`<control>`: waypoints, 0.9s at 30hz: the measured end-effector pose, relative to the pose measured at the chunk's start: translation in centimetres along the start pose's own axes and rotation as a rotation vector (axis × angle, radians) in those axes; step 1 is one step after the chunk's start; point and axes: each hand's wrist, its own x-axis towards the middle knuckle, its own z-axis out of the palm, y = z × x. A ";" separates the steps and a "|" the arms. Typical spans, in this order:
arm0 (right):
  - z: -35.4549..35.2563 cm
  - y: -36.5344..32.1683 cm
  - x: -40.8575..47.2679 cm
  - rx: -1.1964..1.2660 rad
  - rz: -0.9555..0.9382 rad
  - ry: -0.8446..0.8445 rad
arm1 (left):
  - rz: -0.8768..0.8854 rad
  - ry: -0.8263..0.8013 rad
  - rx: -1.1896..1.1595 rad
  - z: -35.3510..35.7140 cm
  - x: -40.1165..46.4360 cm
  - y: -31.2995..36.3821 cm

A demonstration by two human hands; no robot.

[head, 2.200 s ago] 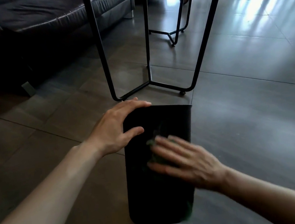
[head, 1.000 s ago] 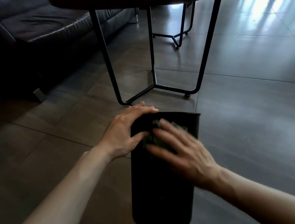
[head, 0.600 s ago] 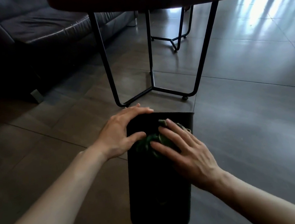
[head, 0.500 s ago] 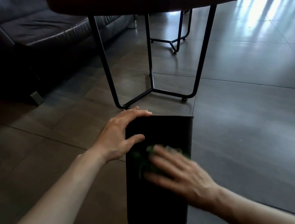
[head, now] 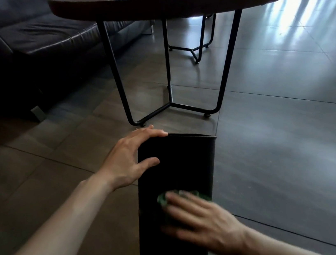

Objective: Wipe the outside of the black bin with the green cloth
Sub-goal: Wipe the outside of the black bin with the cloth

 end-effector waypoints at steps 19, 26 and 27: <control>-6.1 14.9 -6.7 1.489 2.000 0.582 | -0.203 0.036 -0.323 1.2 -1.9 0.5; -2.6 13.7 -4.6 1.501 2.102 0.591 | -0.271 0.122 -0.339 2.7 -1.9 1.0; -2.2 13.6 -4.2 1.470 2.116 0.582 | -0.279 0.124 -0.346 2.6 -2.0 0.9</control>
